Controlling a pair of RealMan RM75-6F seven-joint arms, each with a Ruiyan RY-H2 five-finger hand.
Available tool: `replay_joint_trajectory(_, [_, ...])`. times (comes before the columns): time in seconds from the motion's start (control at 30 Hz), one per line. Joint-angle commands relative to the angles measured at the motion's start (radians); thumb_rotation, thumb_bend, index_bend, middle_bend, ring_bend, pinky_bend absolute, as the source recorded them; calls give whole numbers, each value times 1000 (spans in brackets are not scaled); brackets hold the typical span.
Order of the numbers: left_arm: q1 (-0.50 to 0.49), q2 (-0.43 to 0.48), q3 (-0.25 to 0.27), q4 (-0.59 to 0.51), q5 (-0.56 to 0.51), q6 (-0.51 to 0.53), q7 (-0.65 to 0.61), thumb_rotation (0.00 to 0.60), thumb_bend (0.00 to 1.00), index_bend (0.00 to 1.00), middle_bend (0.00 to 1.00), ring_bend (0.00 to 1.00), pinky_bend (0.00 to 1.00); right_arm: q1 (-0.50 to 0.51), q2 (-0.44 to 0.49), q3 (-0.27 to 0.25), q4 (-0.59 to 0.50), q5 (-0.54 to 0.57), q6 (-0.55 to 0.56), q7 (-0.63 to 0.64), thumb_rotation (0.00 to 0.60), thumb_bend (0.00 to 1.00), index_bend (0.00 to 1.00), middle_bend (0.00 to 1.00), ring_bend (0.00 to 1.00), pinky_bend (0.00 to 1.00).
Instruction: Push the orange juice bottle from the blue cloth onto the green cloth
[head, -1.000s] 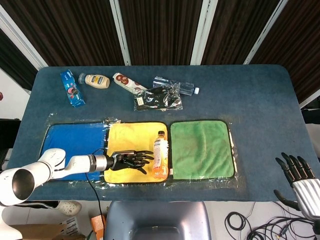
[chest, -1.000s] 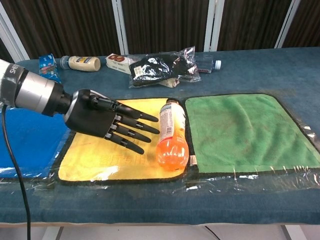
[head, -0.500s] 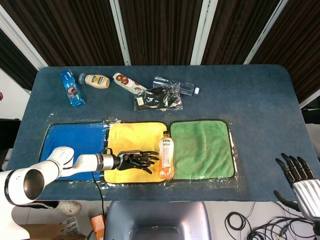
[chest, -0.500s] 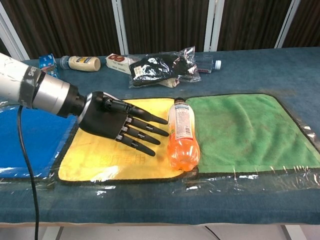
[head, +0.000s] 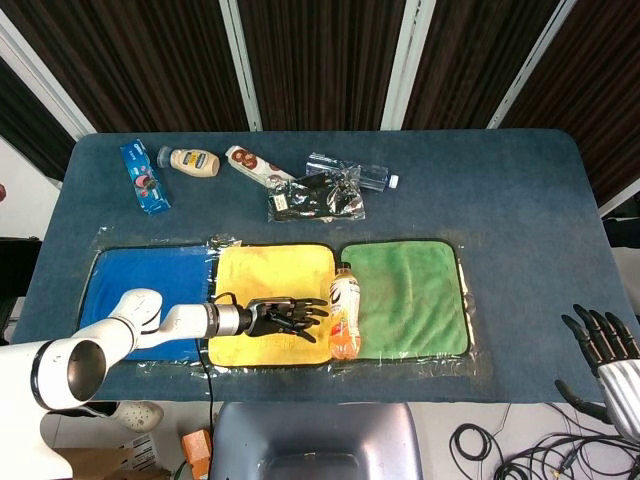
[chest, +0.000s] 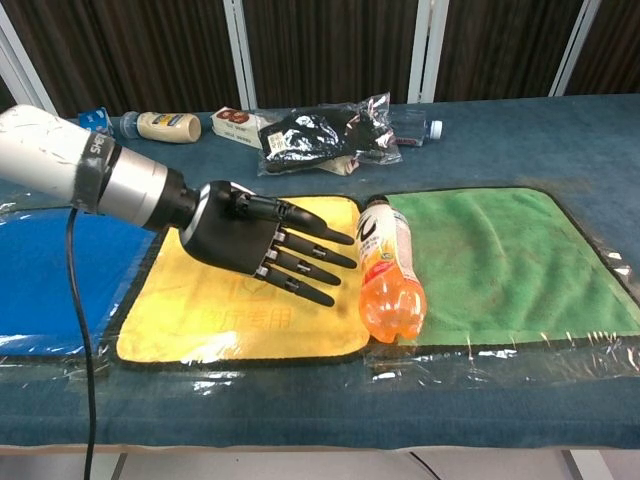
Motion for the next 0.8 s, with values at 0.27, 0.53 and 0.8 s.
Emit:
replay_joint_trajectory(0.27, [0,-36,-4,59,-2,35,-68,600,492,0,47,27,237,-5,5,-2,12,-7,13,25,600,189,0,0,0,0])
replay_joint_trajectory(0.53, [-2,-60,-11,83,-6,41,-96,600,491,0,48,27,235,-9,8,-3,23,-14,28,47,600,189,0,0,0,0])
replay_joint_trajectory(0.8, [-18,-91,-15,93,7,49,-116,600,491,0,47,27,234,-7,9,-6,24,-28,30,51,600,189,0,0,0,0])
